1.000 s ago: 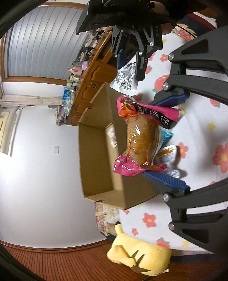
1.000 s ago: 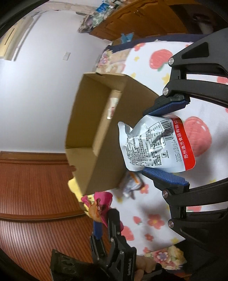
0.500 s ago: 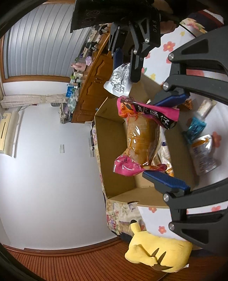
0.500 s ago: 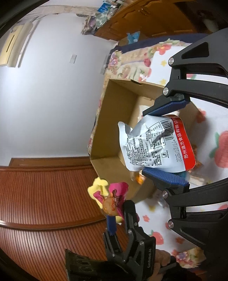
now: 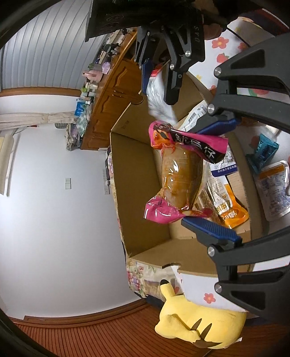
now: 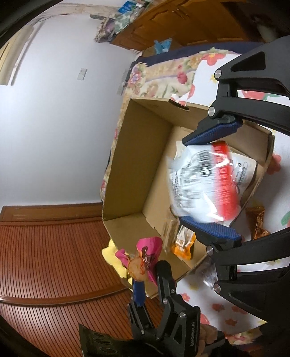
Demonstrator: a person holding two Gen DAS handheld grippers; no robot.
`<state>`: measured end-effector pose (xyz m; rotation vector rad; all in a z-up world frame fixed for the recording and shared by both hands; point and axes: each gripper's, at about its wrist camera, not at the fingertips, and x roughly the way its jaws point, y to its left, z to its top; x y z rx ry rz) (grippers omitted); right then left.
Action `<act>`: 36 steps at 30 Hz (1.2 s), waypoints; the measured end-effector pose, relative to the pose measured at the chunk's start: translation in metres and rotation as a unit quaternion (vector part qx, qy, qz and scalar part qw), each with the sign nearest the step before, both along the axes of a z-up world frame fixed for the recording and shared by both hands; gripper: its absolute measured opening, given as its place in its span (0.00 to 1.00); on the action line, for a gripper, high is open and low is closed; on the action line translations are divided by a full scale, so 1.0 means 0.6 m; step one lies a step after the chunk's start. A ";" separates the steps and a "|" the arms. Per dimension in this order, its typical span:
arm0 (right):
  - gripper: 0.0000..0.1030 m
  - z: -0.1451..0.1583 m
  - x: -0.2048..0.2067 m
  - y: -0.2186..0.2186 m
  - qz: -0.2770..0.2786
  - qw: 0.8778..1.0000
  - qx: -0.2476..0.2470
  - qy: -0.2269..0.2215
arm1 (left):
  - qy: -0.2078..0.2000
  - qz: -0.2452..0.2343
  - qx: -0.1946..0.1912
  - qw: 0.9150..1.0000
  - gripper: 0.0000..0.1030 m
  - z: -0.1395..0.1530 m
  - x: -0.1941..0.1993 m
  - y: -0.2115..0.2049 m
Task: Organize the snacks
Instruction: 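Lift both snacks and carry them over the cardboard box, then open both grippers to drop the snacks into the box, then move the left gripper to the silver pouch while the right gripper approaches the white bar pack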
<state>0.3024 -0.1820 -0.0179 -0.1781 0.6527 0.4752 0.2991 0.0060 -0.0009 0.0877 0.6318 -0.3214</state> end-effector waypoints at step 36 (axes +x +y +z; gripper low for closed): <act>0.66 0.023 -0.137 0.021 -0.005 1.000 0.024 -0.010 | -0.034 -0.009 0.002 0.999 0.63 0.030 -0.129 0.024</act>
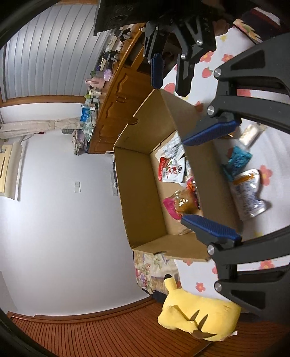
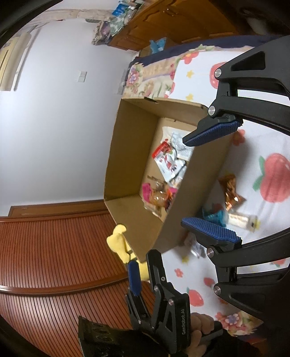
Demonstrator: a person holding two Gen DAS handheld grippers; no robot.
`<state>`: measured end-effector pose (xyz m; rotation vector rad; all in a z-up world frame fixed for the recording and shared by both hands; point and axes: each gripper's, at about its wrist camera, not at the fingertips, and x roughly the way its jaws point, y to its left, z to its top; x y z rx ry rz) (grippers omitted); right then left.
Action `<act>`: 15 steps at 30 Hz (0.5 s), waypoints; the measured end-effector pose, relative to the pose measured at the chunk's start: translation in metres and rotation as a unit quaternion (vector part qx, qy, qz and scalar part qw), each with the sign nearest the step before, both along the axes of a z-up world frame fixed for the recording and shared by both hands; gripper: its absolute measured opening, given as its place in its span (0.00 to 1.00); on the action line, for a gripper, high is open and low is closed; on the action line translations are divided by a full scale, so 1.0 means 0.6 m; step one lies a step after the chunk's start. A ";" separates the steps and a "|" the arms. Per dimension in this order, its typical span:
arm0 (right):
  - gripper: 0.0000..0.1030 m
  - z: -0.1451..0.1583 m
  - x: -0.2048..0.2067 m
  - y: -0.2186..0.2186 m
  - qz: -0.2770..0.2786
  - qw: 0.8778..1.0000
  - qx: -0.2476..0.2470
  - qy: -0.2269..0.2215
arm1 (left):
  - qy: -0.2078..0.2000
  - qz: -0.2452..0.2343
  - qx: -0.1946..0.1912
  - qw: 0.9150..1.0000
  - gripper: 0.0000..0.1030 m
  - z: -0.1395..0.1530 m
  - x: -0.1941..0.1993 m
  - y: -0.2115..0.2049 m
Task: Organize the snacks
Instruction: 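Move the left gripper to the silver pouch while the right gripper approaches the white bar pack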
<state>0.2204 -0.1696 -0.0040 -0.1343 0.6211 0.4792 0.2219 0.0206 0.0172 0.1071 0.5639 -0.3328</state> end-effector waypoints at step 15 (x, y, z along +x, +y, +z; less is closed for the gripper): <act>0.66 -0.008 -0.077 0.033 0.004 1.000 -0.004 0.003 | 0.009 0.006 -0.002 1.000 0.63 -0.022 -0.066 0.029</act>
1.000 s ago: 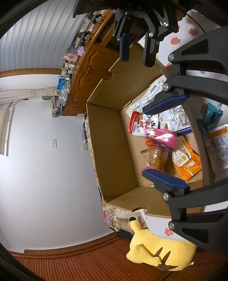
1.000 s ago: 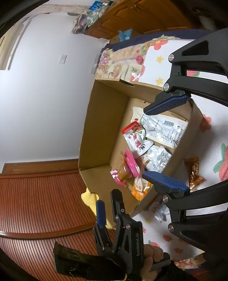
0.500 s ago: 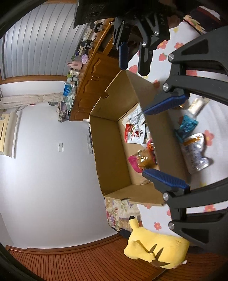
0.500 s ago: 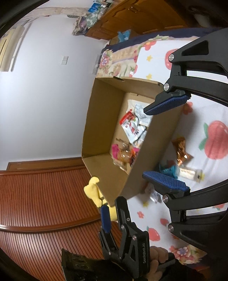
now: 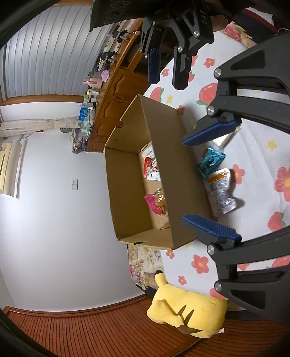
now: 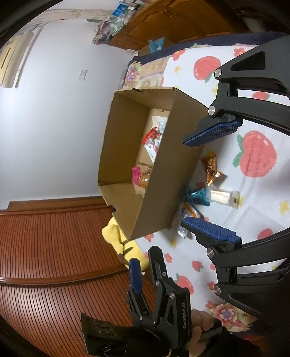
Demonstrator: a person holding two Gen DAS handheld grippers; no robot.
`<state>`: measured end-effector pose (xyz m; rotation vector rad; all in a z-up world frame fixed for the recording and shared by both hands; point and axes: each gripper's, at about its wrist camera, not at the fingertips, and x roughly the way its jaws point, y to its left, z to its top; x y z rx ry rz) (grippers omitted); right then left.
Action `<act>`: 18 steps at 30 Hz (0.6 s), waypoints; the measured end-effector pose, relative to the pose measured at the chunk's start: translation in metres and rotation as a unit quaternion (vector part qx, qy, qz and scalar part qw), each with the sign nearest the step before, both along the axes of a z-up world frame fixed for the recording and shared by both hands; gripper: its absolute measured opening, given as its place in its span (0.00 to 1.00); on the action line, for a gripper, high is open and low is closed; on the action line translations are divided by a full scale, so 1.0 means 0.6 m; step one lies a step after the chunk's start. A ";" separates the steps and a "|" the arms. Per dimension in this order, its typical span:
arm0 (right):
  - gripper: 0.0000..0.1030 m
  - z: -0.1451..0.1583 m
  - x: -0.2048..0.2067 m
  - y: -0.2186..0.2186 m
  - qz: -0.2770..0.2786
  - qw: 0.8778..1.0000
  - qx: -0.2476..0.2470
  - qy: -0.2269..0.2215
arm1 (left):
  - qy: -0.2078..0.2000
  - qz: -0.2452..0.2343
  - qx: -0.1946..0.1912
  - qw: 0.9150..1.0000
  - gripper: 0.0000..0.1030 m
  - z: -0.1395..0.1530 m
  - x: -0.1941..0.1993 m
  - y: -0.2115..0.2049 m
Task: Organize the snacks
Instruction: 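Move the left gripper to the silver pouch while the right gripper approaches the white bar pack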
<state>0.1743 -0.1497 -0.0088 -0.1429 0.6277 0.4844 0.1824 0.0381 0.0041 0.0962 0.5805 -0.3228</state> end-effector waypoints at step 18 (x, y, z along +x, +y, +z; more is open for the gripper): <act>0.65 -0.043 -0.013 0.044 0.020 0.999 -0.004 0.029 | 0.046 0.017 -0.004 0.999 0.63 -0.077 -0.020 0.029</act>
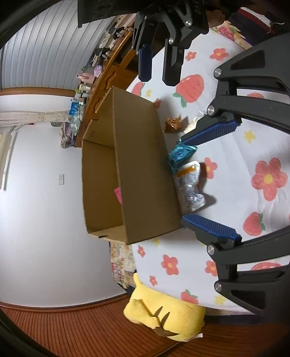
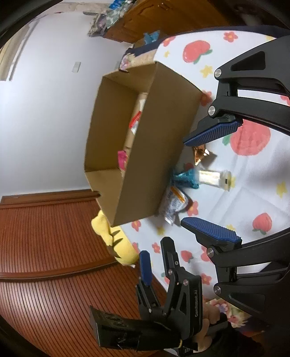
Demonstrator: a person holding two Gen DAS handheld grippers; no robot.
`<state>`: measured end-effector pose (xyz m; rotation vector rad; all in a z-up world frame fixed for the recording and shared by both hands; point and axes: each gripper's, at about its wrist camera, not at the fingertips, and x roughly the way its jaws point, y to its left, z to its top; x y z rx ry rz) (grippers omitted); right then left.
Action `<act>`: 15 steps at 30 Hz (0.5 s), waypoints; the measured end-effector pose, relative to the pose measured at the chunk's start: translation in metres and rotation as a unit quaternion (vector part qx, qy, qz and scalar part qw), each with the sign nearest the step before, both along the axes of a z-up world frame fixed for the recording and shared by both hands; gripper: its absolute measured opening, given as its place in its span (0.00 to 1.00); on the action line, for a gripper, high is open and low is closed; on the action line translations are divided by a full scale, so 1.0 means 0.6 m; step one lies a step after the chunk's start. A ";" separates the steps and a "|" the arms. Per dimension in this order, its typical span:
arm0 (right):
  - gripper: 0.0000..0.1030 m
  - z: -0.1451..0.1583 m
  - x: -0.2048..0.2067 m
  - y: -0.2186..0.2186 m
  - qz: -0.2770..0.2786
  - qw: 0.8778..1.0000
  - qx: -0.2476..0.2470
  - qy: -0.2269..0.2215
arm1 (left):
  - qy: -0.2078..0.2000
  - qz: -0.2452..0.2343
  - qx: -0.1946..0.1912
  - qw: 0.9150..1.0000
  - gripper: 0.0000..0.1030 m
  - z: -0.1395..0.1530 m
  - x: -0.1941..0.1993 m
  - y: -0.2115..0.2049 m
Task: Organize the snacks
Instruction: 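Move the left gripper to the silver pouch while the right gripper approaches the white bar pack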
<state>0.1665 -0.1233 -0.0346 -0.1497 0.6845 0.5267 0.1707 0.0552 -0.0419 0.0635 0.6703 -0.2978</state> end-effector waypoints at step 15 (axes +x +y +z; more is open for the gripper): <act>0.47 -0.080 0.032 0.037 0.010 0.998 -0.030 0.047 | 0.030 0.013 -0.002 0.999 0.63 -0.051 0.003 0.020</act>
